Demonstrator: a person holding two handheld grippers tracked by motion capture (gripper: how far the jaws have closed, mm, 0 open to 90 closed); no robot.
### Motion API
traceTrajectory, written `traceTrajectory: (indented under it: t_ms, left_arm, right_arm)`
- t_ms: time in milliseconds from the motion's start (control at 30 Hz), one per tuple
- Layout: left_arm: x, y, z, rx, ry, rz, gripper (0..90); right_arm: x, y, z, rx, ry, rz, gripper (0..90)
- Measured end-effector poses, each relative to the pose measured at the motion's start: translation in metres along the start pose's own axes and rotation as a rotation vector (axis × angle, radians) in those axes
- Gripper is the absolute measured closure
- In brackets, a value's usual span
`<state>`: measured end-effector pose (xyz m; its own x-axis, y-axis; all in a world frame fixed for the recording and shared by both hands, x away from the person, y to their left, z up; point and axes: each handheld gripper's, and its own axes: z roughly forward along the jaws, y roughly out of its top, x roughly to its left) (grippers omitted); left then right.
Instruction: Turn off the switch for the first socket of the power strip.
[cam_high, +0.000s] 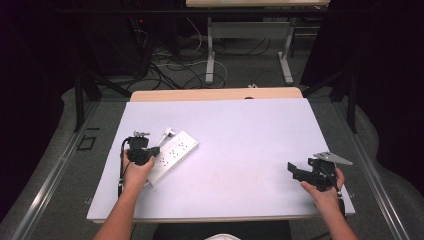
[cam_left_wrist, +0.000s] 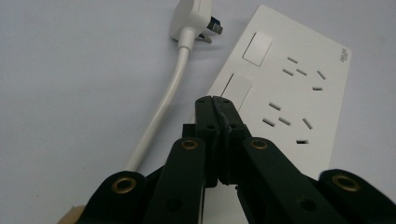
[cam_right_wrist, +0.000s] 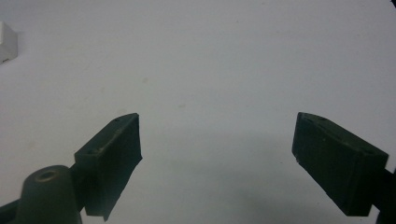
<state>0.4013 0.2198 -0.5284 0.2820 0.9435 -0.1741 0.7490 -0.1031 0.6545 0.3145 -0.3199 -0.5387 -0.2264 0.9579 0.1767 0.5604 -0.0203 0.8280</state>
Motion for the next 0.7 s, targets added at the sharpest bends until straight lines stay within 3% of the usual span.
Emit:
traceTrajectory:
  t_ms: [433, 700]
  left_arm:
    - [-0.003, -0.002, -0.008, -0.016, -0.006, 0.005, 89.9]
    - [-0.008, -0.004, -0.014, -0.020, -0.009, 0.037, 89.9]
  right_arm:
    - [0.000, 0.000, 0.001, 0.012, 0.011, -0.003, 15.3]
    - [-0.001, 0.000, 0.001, 0.001, 0.006, -0.007, 15.4]
